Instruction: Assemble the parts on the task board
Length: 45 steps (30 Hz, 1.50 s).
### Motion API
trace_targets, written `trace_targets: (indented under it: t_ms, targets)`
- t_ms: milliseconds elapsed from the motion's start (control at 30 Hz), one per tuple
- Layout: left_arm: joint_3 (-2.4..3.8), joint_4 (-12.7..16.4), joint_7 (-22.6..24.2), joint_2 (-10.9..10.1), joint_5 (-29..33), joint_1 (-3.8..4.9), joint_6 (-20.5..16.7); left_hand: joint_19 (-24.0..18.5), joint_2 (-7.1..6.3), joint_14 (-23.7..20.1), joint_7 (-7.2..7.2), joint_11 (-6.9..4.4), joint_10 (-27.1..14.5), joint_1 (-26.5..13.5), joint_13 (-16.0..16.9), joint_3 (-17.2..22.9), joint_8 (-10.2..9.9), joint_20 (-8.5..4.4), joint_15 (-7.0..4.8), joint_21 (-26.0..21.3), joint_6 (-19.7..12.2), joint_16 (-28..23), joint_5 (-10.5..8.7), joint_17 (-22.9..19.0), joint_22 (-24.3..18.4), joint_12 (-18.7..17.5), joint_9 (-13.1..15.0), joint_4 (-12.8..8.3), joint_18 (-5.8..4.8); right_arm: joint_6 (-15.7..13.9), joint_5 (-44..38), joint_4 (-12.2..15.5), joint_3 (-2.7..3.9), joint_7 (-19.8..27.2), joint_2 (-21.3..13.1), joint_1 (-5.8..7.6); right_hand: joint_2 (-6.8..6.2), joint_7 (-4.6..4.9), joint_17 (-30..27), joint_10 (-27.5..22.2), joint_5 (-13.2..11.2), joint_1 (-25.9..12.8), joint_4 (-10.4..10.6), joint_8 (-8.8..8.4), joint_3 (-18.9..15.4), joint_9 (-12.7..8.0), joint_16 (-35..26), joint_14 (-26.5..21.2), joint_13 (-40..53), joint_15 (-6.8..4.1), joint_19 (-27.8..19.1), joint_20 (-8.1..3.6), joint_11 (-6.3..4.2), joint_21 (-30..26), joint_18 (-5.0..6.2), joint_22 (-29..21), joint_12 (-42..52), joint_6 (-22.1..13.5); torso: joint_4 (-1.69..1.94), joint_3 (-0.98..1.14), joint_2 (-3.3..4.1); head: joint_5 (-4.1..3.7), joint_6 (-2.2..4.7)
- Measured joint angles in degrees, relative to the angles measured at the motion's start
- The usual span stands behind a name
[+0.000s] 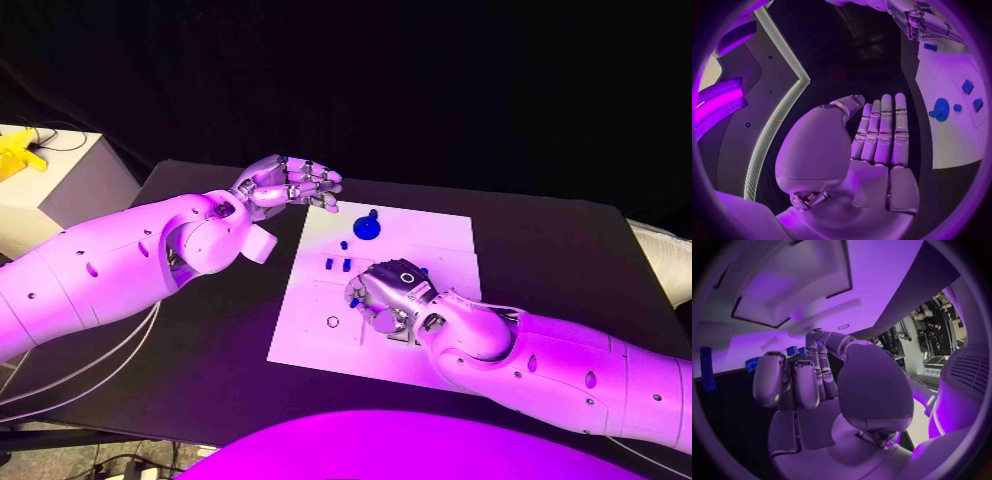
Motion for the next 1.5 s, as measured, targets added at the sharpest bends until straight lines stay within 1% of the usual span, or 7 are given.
trace_targets:
  t_ms: [267,500,800,933,1100,1300,1500]
  targets:
    - [0.00,-0.1,-0.1,0.0,0.0,0.00,0.0,0.0,0.00,0.0,0.00,0.00,0.0,0.0,0.0,0.0,0.0,0.00,0.00,0.0,0.0,0.0,0.00,0.0,0.0,0.0,0.0,0.0,0.00,0.6,0.0,0.0,-0.14,0.2,0.1,-0.04,-0.73,1.30,-0.9,-4.6,0.6,-3.3,0.1,-1.52,-0.9,-0.1,-0.8,0.1,-1.4,0.77,0.1,0.12,1.35,-3.3,0.00,0.0,-0.9,-2.5,-0.01,0.01,0.00,-0.10,0.00]
    - [0.00,-0.1,-0.3,0.1,0.0,0.00,0.0,0.0,0.00,0.0,0.00,0.00,0.0,0.0,-0.1,0.0,0.0,0.00,0.00,0.0,0.0,-0.3,0.00,0.0,0.0,0.0,-0.1,0.0,0.00,0.7,0.3,0.2,-0.23,0.9,-0.2,-0.10,-3.01,1.67,-4.1,-9.9,0.9,-4.5,0.6,-3.78,-2.4,-1.0,-3.3,0.2,-3.6,1.65,-1.0,1.67,2.27,-9.3,0.00,0.0,-1.1,-5.4,-0.03,0.00,-0.02,-0.09,0.00]
    - [0.00,-0.2,-0.4,0.1,0.0,-0.01,0.1,0.0,0.00,0.0,0.00,0.00,0.0,0.0,-0.1,-0.2,0.0,0.00,0.00,0.0,0.0,-0.3,0.00,0.0,0.0,0.0,-0.1,-0.2,0.00,0.3,0.7,0.4,-0.28,1.2,-0.9,-0.14,-3.36,1.27,-9.6,-14.8,1.3,-4.2,0.6,-5.48,-6.4,-1.6,-7.4,-2.9,-5.0,2.48,-3.9,2.26,2.91,-18.5,0.89,0.0,0.0,-7.0,-0.04,0.01,-0.02,-0.04,0.00]
    - [0.00,-0.2,-0.5,0.1,0.0,-0.01,0.1,0.0,0.00,0.0,0.00,0.00,0.0,0.0,0.0,-0.2,0.0,0.00,0.00,0.0,0.0,-0.3,0.00,0.0,0.0,0.0,-0.1,-0.2,0.00,0.0,0.8,0.5,-0.28,1.1,-1.0,-0.13,-2.98,1.34,-10.9,-15.8,1.3,-3.2,0.6,-5.86,-7.7,-1.8,-8.2,-3.6,-5.5,2.77,-4.4,2.37,3.07,-20.7,1.77,0.0,0.5,-7.3,-0.05,0.04,-0.02,-0.13,0.00]
    - [0.00,-0.2,-0.6,0.1,0.0,-0.02,0.2,0.0,0.00,0.0,0.00,0.00,0.0,0.0,0.0,-0.2,0.0,0.00,0.00,0.0,0.0,-0.3,0.00,0.0,0.0,0.0,-0.1,-0.2,0.00,-0.8,0.9,0.9,-0.28,1.0,-1.6,-0.13,-2.46,1.03,-12.7,-18.3,1.5,-2.2,1.0,-6.88,-10.4,-2.3,-9.1,-4.7,-6.3,3.07,-5.3,2.67,3.54,-24.5,1.77,-0.7,1.5,-8.2,-0.04,0.05,-0.02,-0.28,0.00]
    - [0.00,-0.3,-0.7,0.1,0.0,-0.06,0.3,0.0,0.00,0.0,0.00,0.00,0.0,0.0,0.0,-0.2,0.0,0.00,0.00,0.0,0.0,-0.3,0.00,0.1,0.0,-0.3,0.0,-0.2,0.00,-2.7,2.9,2.5,-0.04,1.3,-4.1,0.17,-1.84,1.21,-12.3,-18.0,1.8,-1.2,1.5,-7.40,-11.6,-2.5,-8.2,-4.6,-6.5,2.93,-5.0,2.56,3.24,-22.7,1.78,-0.2,3.8,-8.4,-0.07,0.05,-0.07,-0.68,0.00]
    - [0.00,-0.6,-0.8,0.2,0.0,-0.14,0.3,0.0,0.00,0.0,0.00,0.00,0.0,0.0,0.0,-0.2,0.0,0.00,0.00,0.0,0.0,-0.4,0.00,0.1,0.0,-0.3,-0.1,-0.2,0.00,-3.7,13.3,4.1,0.95,4.4,-8.8,3.39,-1.24,2.31,-9.0,-14.4,2.3,-0.6,1.8,-7.42,-8.3,-2.6,-4.6,-1.7,-7.1,2.36,-2.1,2.12,2.98,-16.1,1.78,0.0,7.0,-7.1,-0.14,0.02,-0.15,-1.24,0.00]
